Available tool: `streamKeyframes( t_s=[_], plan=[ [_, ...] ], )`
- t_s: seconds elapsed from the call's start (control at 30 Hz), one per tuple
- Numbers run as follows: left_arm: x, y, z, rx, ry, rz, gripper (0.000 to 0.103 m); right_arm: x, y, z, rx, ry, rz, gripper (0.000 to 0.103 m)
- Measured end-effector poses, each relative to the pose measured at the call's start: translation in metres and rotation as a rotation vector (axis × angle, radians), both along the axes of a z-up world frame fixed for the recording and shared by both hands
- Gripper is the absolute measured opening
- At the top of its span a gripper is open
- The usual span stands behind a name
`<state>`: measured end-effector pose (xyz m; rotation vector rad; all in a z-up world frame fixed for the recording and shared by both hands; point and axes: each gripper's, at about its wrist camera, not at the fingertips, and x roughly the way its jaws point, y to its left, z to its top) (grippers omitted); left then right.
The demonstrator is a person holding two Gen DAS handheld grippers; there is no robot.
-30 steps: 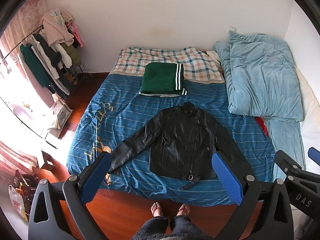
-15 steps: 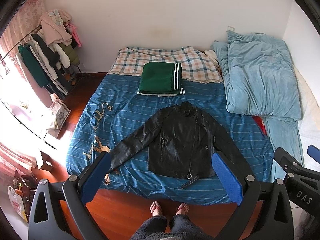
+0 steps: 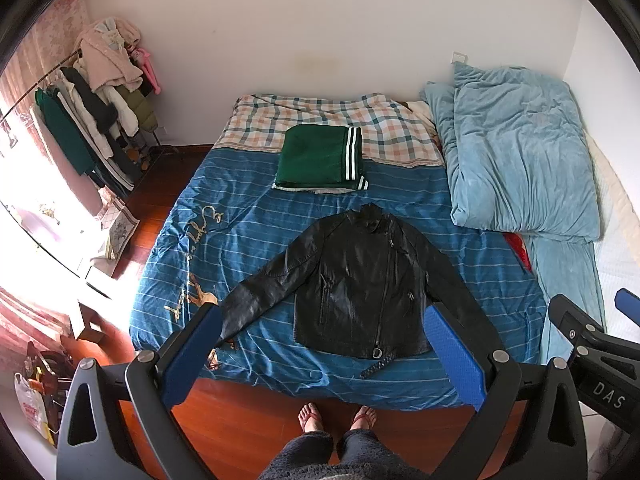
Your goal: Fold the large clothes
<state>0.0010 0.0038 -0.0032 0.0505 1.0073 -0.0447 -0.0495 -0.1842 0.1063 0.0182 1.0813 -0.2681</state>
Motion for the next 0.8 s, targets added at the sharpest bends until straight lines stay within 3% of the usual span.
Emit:
streamKeyframes(
  t_s=[0.8],
  plan=[
    [0.0016, -0.0055, 0.0044, -0.002, -0.004, -0.007, 0.103, 0.0017, 0.0021, 0.0030, -0.001, -0.004, 0.005, 0.103]
  ],
)
